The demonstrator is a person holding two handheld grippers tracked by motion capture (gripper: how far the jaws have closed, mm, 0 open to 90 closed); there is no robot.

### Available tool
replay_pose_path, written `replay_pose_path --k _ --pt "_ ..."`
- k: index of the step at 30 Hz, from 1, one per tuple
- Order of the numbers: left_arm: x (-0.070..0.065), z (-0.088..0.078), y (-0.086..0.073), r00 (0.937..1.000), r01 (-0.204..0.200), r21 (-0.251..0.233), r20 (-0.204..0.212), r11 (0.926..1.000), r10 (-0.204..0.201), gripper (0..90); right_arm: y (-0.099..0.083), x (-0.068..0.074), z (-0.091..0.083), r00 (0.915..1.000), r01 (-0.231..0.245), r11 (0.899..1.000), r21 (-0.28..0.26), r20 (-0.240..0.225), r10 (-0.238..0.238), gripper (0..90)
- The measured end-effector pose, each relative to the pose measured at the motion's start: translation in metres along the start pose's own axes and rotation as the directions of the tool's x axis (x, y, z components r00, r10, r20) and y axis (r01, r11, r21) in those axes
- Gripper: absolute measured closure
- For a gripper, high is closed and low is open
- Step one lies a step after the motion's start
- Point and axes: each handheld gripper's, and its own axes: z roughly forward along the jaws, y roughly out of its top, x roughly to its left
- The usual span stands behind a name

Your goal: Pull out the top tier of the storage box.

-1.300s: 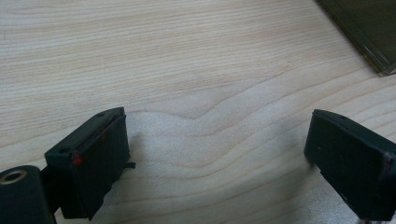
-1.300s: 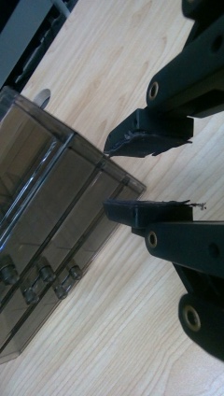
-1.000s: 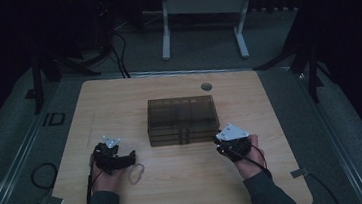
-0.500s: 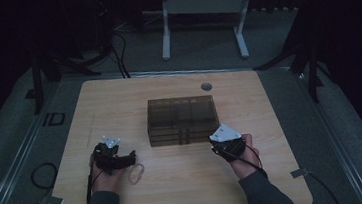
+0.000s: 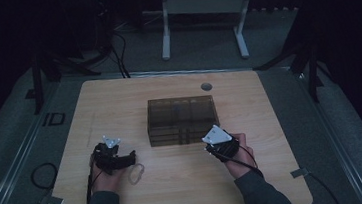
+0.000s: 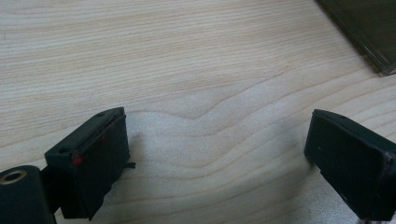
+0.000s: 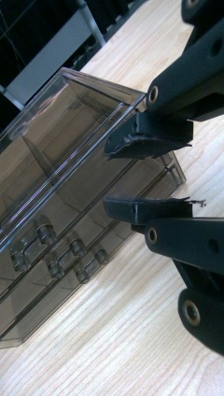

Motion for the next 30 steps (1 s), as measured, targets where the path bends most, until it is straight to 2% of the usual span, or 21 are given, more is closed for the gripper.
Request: replay_pose_path --k 7,8,15,18,23,25,28,29,30 --pt "0.0 0.0 0.0 1.0 0.0 0.0 0.0 1.0 0.0 6.7 0.005 0.007 0.003 0.9983 0.053 0.999 0.0 0.025 -0.053 69.7" --pt "0.0 0.0 0.0 1.0 0.0 0.0 0.0 1.0 0.0 6.7 0.006 0.009 0.004 0.9963 0.075 0.997 0.003 0.042 -0.075 69.7" --pt "0.0 0.0 0.0 1.0 0.002 -0.002 0.0 1.0 -0.002 6.7 0.009 0.015 0.006 0.9909 0.117 0.993 0.007 0.066 -0.117 69.7" --pt "0.0 0.0 0.0 1.0 0.0 0.0 0.0 1.0 0.0 6.8 0.01 0.02 0.008 0.9848 0.151 0.988 0.016 0.085 -0.151 69.7" --pt "0.0 0.0 0.0 1.0 0.001 0.0 0.0 1.0 -0.001 6.7 0.011 0.024 0.009 0.9779 0.18 0.983 0.024 0.103 -0.182 69.8" --pt "0.0 0.0 0.0 1.0 0.002 -0.001 0.0 1.0 -0.002 6.7 0.013 0.027 0.009 0.9709 0.207 0.978 0.032 0.117 -0.209 70.9" --pt "0.0 0.0 0.0 1.0 0.001 -0.001 0.0 1.0 -0.001 6.7 0.015 0.029 0.009 0.9666 0.219 0.975 0.031 0.129 -0.222 71.0" --pt "0.0 0.0 0.0 1.0 0.001 -0.001 0.0 1.0 -0.001 6.8 0.016 0.03 0.009 0.9621 0.233 0.972 0.032 0.138 -0.235 71.2" --pt "0.0 0.0 0.0 1.0 0.002 -0.001 0.0 1.0 -0.002 6.8 0.016 0.03 0.009 0.9621 0.233 0.972 0.032 0.138 -0.235 71.2"
